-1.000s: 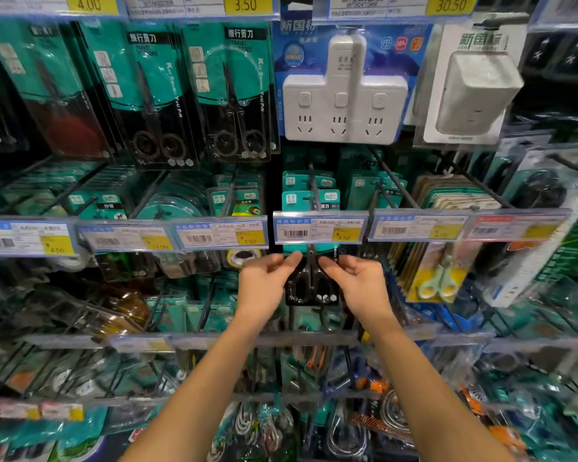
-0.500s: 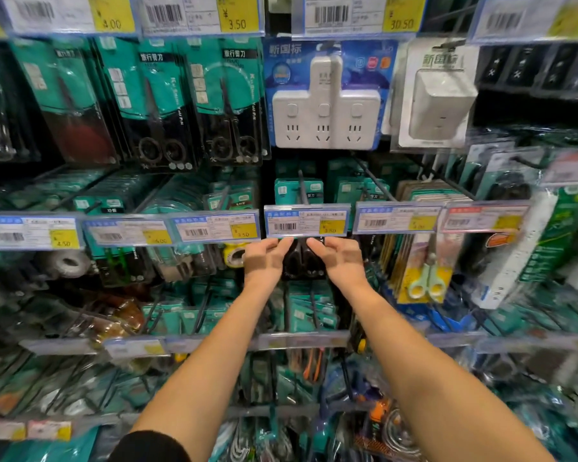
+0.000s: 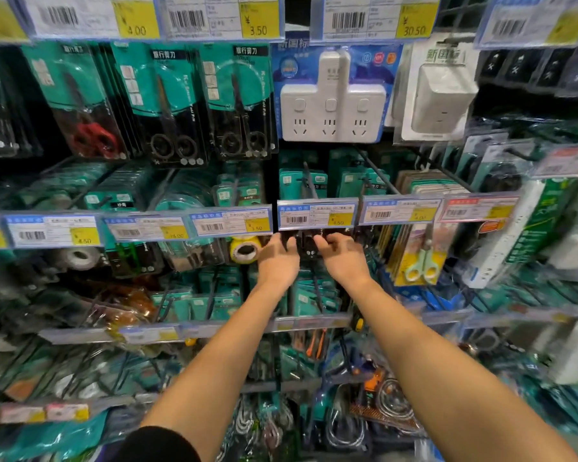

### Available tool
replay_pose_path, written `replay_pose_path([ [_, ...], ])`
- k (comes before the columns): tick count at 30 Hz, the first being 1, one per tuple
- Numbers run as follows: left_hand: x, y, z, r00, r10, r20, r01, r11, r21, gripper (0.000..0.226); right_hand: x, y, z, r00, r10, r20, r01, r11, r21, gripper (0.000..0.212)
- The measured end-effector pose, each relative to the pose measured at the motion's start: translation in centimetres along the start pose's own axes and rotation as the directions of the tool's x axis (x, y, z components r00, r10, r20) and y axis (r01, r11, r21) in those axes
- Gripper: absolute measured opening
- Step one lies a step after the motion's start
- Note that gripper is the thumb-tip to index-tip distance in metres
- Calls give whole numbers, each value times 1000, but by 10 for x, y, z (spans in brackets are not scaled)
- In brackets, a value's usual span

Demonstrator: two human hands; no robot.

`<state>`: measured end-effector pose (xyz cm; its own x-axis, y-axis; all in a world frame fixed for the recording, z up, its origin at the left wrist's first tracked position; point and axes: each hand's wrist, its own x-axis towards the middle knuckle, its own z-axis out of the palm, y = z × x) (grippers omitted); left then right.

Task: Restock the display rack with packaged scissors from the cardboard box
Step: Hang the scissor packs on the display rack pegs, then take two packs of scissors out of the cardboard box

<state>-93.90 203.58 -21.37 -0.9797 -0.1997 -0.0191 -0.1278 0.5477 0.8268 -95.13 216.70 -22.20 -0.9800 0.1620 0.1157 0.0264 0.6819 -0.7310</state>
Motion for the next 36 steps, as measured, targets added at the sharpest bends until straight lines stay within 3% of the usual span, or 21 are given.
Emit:
replay_pose_path([
  [2,-10,-2,0,999,0,47,-7,988,155,55,-12,3,-2,1000,6,5,-6,997,-76,53],
  [6,-32,-6,0,983,138,122,-173,920,352,50,-38,10,-8,1000,-3,26,8,983,-181,56],
  [9,-47,-5,11,931,269,246,-361,773,522,57,-64,20,-15,999,-45,-25,37,966,-257,57],
  [13,-68,7,36,867,356,348,-498,640,585,60,-97,42,-37,987,-106,-122,57,936,-347,56],
  [23,-190,62,129,615,484,623,-788,331,519,57,-217,151,-146,966,85,-246,-190,876,-444,53],
  [28,-286,91,184,492,493,717,-869,238,433,53,-313,207,-212,909,251,-334,-386,812,-439,55],
  [36,-430,127,247,292,539,790,-952,84,295,55,-450,264,-297,814,357,-458,-544,744,-387,57],
])
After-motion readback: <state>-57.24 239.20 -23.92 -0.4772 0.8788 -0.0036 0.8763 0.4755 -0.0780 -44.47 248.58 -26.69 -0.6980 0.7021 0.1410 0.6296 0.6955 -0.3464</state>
